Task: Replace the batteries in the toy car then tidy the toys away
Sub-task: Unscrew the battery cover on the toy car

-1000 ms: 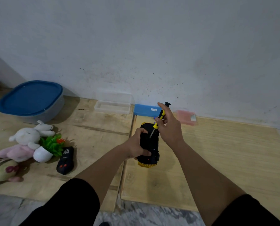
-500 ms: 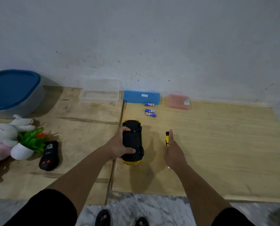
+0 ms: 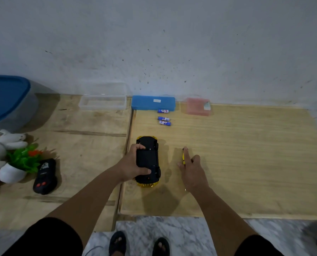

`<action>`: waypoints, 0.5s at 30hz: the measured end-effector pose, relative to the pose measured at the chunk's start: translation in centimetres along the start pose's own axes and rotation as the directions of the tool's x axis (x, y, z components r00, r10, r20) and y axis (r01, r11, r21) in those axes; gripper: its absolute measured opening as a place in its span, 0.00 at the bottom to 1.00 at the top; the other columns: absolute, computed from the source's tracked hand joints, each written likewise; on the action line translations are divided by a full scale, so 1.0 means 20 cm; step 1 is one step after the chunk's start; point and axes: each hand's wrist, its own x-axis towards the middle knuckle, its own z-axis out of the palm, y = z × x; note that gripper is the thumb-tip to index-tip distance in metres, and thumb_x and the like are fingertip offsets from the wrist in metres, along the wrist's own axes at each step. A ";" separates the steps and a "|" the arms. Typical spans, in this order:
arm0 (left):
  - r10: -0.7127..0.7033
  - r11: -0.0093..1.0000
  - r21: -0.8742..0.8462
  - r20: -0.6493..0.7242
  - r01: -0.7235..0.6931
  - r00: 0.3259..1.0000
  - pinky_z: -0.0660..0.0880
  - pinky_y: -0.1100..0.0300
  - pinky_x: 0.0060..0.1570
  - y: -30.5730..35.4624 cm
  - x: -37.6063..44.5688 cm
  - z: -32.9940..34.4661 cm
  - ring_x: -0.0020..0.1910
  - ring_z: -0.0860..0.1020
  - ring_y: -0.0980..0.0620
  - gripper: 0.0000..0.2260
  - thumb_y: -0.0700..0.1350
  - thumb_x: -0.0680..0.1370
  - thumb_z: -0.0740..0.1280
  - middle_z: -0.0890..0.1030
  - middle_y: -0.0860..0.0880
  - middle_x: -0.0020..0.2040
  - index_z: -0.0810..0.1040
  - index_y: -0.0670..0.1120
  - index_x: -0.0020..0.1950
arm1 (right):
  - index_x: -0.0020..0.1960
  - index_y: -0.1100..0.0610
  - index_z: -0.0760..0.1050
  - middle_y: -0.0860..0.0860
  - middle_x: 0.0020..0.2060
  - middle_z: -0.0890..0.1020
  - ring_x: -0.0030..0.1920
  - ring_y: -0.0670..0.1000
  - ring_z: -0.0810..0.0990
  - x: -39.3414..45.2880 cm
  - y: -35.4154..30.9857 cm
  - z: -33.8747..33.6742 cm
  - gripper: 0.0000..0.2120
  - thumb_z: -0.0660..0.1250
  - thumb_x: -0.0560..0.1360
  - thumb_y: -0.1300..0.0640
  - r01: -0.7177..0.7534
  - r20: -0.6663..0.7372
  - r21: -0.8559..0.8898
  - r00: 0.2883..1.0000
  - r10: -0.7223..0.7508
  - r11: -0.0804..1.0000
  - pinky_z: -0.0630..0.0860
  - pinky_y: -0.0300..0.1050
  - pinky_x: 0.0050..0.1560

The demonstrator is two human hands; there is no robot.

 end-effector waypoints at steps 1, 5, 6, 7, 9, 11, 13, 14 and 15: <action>-0.001 1.000 0.001 0.003 0.001 1.000 0.77 0.63 0.37 0.00 0.00 0.00 0.55 0.74 0.52 0.32 0.34 0.69 0.74 0.72 0.46 0.60 0.60 0.51 0.65 | 0.77 0.48 0.47 0.55 0.57 0.65 0.45 0.51 0.70 0.00 0.00 -0.01 0.27 0.52 0.81 0.48 0.035 -0.047 -0.013 0.998 -0.036 0.999 0.73 0.43 0.46; 0.017 1.000 0.026 0.007 -0.017 1.000 0.77 0.63 0.37 0.02 0.00 0.01 0.56 0.74 0.50 0.32 0.34 0.69 0.74 0.72 0.46 0.60 0.60 0.51 0.65 | 0.71 0.48 0.66 0.56 0.52 0.70 0.45 0.50 0.71 0.04 -0.09 -0.05 0.22 0.61 0.78 0.50 0.345 -0.244 0.083 0.917 -0.316 0.935 0.76 0.45 0.42; 0.026 0.999 0.032 0.008 -0.026 1.000 0.77 0.63 0.37 0.02 0.00 0.01 0.56 0.74 0.50 0.32 0.34 0.69 0.74 0.72 0.46 0.59 0.60 0.50 0.64 | 0.68 0.49 0.70 0.56 0.51 0.71 0.44 0.50 0.71 0.06 -0.13 -0.06 0.21 0.62 0.76 0.51 0.402 -0.260 0.104 0.894 -0.365 0.910 0.75 0.44 0.42; 0.038 0.998 0.040 0.012 -0.039 0.999 0.77 0.64 0.37 0.02 0.00 0.01 0.56 0.74 0.50 0.32 0.34 0.69 0.74 0.71 0.46 0.59 0.60 0.50 0.65 | 0.66 0.51 0.73 0.56 0.50 0.72 0.44 0.50 0.72 0.07 -0.17 -0.06 0.20 0.64 0.75 0.51 0.437 -0.257 0.110 0.880 -0.400 0.893 0.74 0.43 0.42; 0.065 0.997 0.045 0.015 -0.066 0.998 0.78 0.63 0.39 0.03 0.01 0.02 0.55 0.74 0.51 0.33 0.35 0.69 0.75 0.71 0.47 0.59 0.60 0.49 0.65 | 0.63 0.53 0.76 0.57 0.51 0.74 0.46 0.54 0.75 0.08 -0.25 -0.06 0.18 0.66 0.74 0.52 0.473 -0.225 0.083 0.867 -0.446 0.877 0.76 0.47 0.43; 0.085 0.996 0.032 0.007 -0.085 0.996 0.80 0.60 0.43 0.04 0.01 0.02 0.55 0.75 0.52 0.32 0.34 0.69 0.74 0.72 0.48 0.58 0.60 0.49 0.65 | 0.62 0.54 0.77 0.57 0.53 0.74 0.50 0.56 0.76 0.09 -0.29 -0.05 0.18 0.67 0.74 0.52 0.471 -0.207 0.069 0.869 -0.449 0.879 0.77 0.52 0.48; 0.101 0.995 0.016 -0.007 -0.101 0.995 0.80 0.59 0.45 0.05 0.01 0.02 0.54 0.76 0.54 0.32 0.34 0.69 0.74 0.72 0.49 0.57 0.60 0.49 0.65 | 0.63 0.53 0.76 0.55 0.55 0.73 0.54 0.55 0.74 0.10 -0.31 -0.05 0.18 0.68 0.74 0.51 0.432 -0.190 0.086 0.892 -0.411 0.898 0.76 0.51 0.53; 0.108 0.994 0.013 -0.009 -0.108 0.994 0.80 0.60 0.45 0.05 0.01 0.02 0.53 0.76 0.55 0.32 0.34 0.69 0.74 0.72 0.50 0.57 0.60 0.49 0.65 | 0.63 0.53 0.76 0.54 0.56 0.72 0.55 0.53 0.73 0.10 -0.32 -0.06 0.19 0.68 0.74 0.51 0.407 -0.174 0.093 0.905 -0.387 0.909 0.74 0.50 0.55; 0.113 0.993 0.014 -0.009 -0.113 0.994 0.79 0.61 0.45 0.06 0.01 0.02 0.53 0.76 0.56 0.32 0.34 0.69 0.74 0.72 0.50 0.57 0.60 0.49 0.65 | 0.63 0.53 0.75 0.53 0.57 0.71 0.56 0.52 0.72 0.11 -0.33 -0.06 0.19 0.69 0.73 0.50 0.388 -0.162 0.097 0.915 -0.370 0.916 0.74 0.48 0.57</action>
